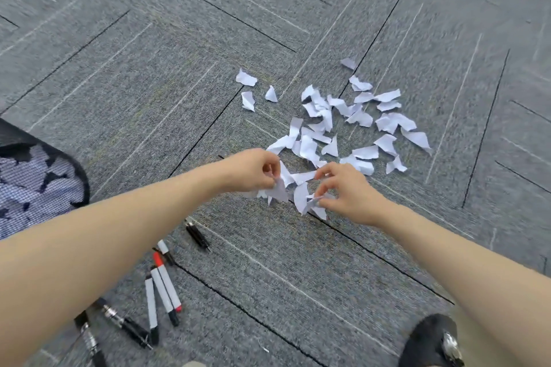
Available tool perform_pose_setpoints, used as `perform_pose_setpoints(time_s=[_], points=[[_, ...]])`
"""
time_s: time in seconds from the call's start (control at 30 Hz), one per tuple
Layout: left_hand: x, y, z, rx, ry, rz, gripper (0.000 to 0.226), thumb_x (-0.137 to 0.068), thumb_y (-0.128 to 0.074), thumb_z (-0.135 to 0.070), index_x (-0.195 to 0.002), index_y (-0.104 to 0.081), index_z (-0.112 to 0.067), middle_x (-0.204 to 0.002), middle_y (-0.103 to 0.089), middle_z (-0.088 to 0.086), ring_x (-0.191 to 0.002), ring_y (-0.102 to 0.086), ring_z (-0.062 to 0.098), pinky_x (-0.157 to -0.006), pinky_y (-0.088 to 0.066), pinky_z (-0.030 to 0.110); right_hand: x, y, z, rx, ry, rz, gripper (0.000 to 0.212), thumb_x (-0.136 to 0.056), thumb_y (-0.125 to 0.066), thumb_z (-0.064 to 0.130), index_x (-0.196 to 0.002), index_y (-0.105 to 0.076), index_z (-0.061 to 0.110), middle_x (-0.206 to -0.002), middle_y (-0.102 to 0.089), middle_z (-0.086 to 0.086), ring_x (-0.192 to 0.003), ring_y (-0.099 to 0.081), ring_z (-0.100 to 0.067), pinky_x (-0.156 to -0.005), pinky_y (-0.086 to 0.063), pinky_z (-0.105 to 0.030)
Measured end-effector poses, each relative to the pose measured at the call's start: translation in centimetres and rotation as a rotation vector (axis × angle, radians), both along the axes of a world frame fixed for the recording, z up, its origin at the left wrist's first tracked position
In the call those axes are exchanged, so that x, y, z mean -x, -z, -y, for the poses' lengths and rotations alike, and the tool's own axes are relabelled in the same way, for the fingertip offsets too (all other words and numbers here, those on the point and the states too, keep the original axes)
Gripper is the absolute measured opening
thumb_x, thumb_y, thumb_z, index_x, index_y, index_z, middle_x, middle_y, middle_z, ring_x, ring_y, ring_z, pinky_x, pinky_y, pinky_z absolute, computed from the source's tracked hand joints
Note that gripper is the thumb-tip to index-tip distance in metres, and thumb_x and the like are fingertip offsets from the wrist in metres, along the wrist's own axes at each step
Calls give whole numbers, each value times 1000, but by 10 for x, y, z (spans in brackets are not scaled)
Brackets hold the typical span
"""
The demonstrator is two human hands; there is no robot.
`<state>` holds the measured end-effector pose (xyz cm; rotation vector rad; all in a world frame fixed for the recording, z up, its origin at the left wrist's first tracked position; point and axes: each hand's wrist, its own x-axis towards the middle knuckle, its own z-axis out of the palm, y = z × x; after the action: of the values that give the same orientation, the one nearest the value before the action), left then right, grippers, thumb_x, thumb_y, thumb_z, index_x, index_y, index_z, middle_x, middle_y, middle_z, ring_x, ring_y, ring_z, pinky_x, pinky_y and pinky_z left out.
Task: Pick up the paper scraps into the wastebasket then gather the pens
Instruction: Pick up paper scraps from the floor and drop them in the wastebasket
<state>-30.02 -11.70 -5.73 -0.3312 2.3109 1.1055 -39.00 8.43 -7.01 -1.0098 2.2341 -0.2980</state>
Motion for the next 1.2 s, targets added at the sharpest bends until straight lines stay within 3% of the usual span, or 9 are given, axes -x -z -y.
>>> perform_pose_setpoints(time_s=[0.13, 0.27, 0.37, 0.53, 0.67, 0.83, 0.9, 1.07, 1.2], points=[[13, 14, -26, 64, 123, -21, 22, -89, -53, -6, -109, -52, -15, -82, -57, -4, -58, -50, 4, -50, -40, 17, -8, 12, -15, -85, -92, -128, 10, -85, -61, 29, -91, -68, 25, -132, -46, 8, -122, -37, -15, -106, -30, -37], [-1, 35, -25, 161, 144, -39, 53, -87, -48, 6, -132, -35, -19, -104, -67, 4, -80, -64, 14, -54, -52, 27, -24, 27, -20, 22, 34, -93, 7, -89, -56, 20, -93, -60, 15, -115, -51, 3, -104, -46, -16, -91, -41, -32], [-8, 44, -22, 198, 131, -61, 38, -87, -54, 0, -122, -46, -14, -113, -64, 7, -97, -65, 17, -77, -57, 34, -31, 27, -18, 59, 75, -55, 10, -91, -52, 16, -82, -48, 16, -90, -48, 5, -86, -46, -17, -73, -39, -29], [-13, 52, -21, 225, 104, -100, 22, -87, -57, -5, -107, -51, -13, -107, -64, 6, -93, -65, 17, -79, -57, 36, -28, 22, -14, 128, 242, 85, 9, -88, -52, 10, -79, -52, 11, -75, -56, -3, -65, -44, -15, -59, -36, -30], [-13, 49, -23, 335, 142, -149, 12, -88, -57, -12, -98, -50, -13, -103, -55, 1, -80, -56, 16, -68, -48, 31, -18, 13, 12, 210, 236, 190, 7, -87, -57, 13, -80, -56, 10, -78, -57, -8, -64, -43, -14, -62, -37, -31], [-23, 45, -30, 442, 159, -224, 4, -90, -54, -13, -91, -54, -9, -112, -45, 6, -72, -49, 17, -65, -48, 33, -21, 28, 21, 155, 101, 120, 6, -86, -57, 9, -82, -53, 12, -135, -42, 2, -91, -53, -14, -81, -43, -31], [-27, 45, -30, 443, 145, -225, 7, -90, -51, -8, -94, -56, -6, -119, -44, 7, -77, -51, 19, -66, -46, 32, -25, 34, 18, 122, 74, 101, 9, -85, -59, 11, -80, -53, 14, -144, -33, 4, -98, -56, -19, -83, -44, -32], [-30, 44, -32, 465, 136, -184, 12, -86, -46, 3, -93, -53, -6, -115, -47, 9, -84, -55, 28, -63, -42, 37, -28, 33, 12, 86, 25, 57, 8, -83, -65, 16, -78, -59, 19, -141, -33, 3, -95, -57, -19, -82, -47, -35], [-29, 45, -34, 482, 131, -165, 20, -84, -44, 10, -92, -52, -6, -109, -50, 9, -82, -52, 27, -62, -36, 33, -38, 32, 3, 102, 66, -19, 10, -85, -61, 13, -79, -54, 15, -114, -49, 2, -91, -55, -18, -79, -48, -36]])
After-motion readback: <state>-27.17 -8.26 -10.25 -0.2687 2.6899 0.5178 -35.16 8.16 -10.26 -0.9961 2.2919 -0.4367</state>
